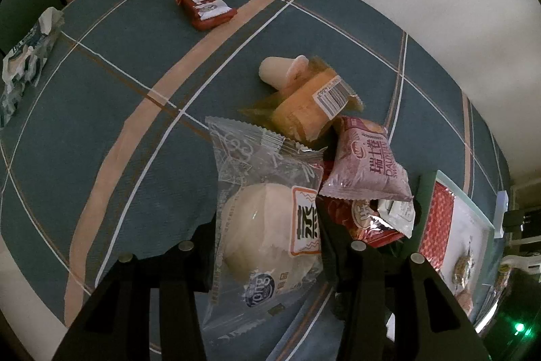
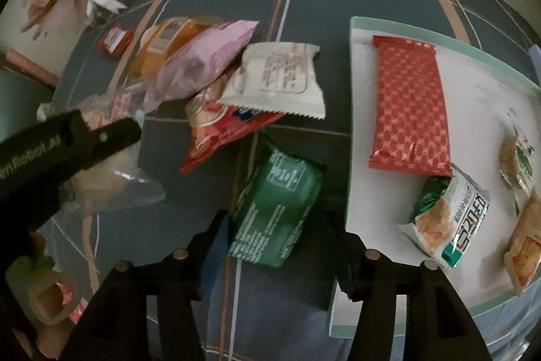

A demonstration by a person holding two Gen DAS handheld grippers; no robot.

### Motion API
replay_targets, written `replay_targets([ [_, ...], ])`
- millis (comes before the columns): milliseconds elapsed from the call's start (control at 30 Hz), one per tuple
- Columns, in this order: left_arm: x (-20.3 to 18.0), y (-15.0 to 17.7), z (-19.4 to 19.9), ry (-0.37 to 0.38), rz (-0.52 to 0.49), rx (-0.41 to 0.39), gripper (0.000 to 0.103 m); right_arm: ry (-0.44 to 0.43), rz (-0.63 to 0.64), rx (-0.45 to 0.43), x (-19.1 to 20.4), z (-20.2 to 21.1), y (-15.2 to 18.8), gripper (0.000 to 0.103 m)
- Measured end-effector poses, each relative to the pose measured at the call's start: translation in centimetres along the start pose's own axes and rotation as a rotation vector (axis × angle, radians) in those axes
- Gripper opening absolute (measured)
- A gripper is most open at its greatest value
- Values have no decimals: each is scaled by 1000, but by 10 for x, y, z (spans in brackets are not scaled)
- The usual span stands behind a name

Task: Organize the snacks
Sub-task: 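Lift the white bun with the left gripper while the right lifts the green box, then carry both items over the white tray and open both grippers to drop them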

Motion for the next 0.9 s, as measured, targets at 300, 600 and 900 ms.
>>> replay_targets([
  [300, 4, 1, -9, 4, 21, 26, 50, -25, -27, -52, -5, 0, -20, 60],
  [600, 2, -1, -9, 8, 15, 28, 50, -17, -13, -20, 10, -23, -16, 50],
  [900, 1, -3, 2, 24, 20, -1, 50, -65, -7, -40, 3, -4, -22, 43],
])
Point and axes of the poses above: each gripper's, at about its wrist camera, not at the fingertips, and z roughly against the way its jaws point, x to its left, y to its underside, the point moved 7 cm from there along -z, roughly the way its jaws point
